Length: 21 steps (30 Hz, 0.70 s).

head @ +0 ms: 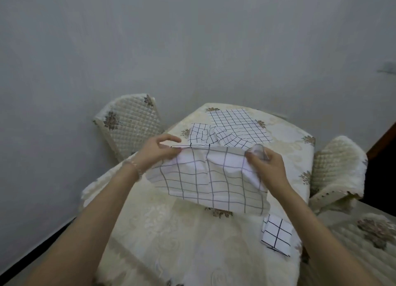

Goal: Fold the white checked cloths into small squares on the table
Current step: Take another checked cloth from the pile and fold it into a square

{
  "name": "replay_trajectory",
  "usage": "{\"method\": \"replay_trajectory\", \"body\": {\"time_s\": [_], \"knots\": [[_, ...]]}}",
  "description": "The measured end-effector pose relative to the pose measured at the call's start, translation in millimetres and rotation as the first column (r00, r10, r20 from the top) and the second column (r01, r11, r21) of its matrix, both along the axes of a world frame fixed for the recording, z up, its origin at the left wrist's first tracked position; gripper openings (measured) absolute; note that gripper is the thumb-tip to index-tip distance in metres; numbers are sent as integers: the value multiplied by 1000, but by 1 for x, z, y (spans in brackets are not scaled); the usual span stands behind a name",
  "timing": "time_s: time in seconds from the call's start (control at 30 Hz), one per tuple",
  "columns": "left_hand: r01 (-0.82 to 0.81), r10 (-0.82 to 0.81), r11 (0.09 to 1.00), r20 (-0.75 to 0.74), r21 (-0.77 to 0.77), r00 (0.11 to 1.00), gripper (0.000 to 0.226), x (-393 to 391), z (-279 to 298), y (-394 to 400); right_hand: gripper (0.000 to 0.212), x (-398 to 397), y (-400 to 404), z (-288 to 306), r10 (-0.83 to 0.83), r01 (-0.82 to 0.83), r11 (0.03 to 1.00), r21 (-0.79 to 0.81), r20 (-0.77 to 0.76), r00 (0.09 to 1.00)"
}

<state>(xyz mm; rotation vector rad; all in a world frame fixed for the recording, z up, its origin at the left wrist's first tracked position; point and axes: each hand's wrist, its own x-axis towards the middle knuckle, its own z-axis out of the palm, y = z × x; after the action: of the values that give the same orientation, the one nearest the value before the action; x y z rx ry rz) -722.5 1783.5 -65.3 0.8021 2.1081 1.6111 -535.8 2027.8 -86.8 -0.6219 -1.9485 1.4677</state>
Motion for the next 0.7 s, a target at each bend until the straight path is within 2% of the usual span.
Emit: {"method": "replay_trajectory", "body": {"time_s": [0.07, 0.1, 0.13, 0.17, 0.2, 0.27, 0.3, 0.33, 0.4, 0.43, 0.47, 0.5, 0.53, 0.57, 0.6, 0.67, 0.7], "knots": [[113, -180, 949, 213, 293, 960, 50, -10, 3, -18, 2, 3, 1, 14, -26, 18, 991, -133, -57, 998], [147, -332, 875, 351, 462, 875, 64, -13, -2, -25, 3, 2, 3, 18, -47, 33, 981, -189, -67, 997], [157, -445, 818, 437, 553, 781, 76, -14, -12, -30, 6, 1, 3, 24, -70, 51, 963, -263, -64, 995], [176, -491, 809, 479, 561, 728, 84, -8, -21, -33, 12, -3, 6, 25, -90, 81, 942, -325, -15, 996], [193, -457, 850, 505, 490, 732, 89, -3, -35, -32, 22, -9, 14, 20, -74, 95, 928, -361, 73, 995], [142, -268, 951, 508, 274, 819, 95, 9, -56, -27, 46, -17, 17, 13, 31, 80, 910, -407, 259, 965], [81, -167, 978, 496, 191, 852, 92, 11, -65, -23, 49, -20, 16, 7, 95, 44, 900, -434, 293, 951], [25, -90, 990, 482, 140, 872, 82, 8, -71, -19, 42, -23, 16, 0, 134, 12, 889, -457, 286, 949], [-73, 27, 995, 491, 73, 870, 52, -5, -79, -11, 22, -25, 11, -2, 197, -59, 833, -550, 196, 961], [-109, 68, 993, 508, 52, 858, 42, -15, -79, -8, 19, -27, 13, -3, 165, -50, 794, -606, 136, 977], [-129, 86, 991, 530, 45, 844, 40, -25, -80, -6, 17, -28, 17, -3, 107, -49, 713, -700, 39, 993], [-137, 83, 989, 570, 52, 818, 45, -36, -81, -4, 15, -29, 22, -5, 58, -87, 594, -800, -65, 996], [-138, 83, 990, 612, 42, 787, 56, -48, -86, -3, 14, -31, 25, -8, 52, -112, 537, -836, -100, 994], [-116, 72, 993, 653, 25, 754, 68, -56, -88, -3, 15, -31, 25, -14, 88, -88, 578, -811, -46, 995], [-92, 63, 996, 681, 7, 729, 73, -63, -92, 0, 19, -34, 26, -27, 123, -18, 697, -717, 94, 988], [-85, 96, 995, 682, -51, 725, 62, -74, -101, 9, 32, -39, 32, -53, 61, 101, 889, -446, 335, 940], [-109, 150, 989, 651, -103, 744, 55, -75, -103, 15, 39, -41, 33, -63, 11, 143, 921, -362, 392, 920]]}}
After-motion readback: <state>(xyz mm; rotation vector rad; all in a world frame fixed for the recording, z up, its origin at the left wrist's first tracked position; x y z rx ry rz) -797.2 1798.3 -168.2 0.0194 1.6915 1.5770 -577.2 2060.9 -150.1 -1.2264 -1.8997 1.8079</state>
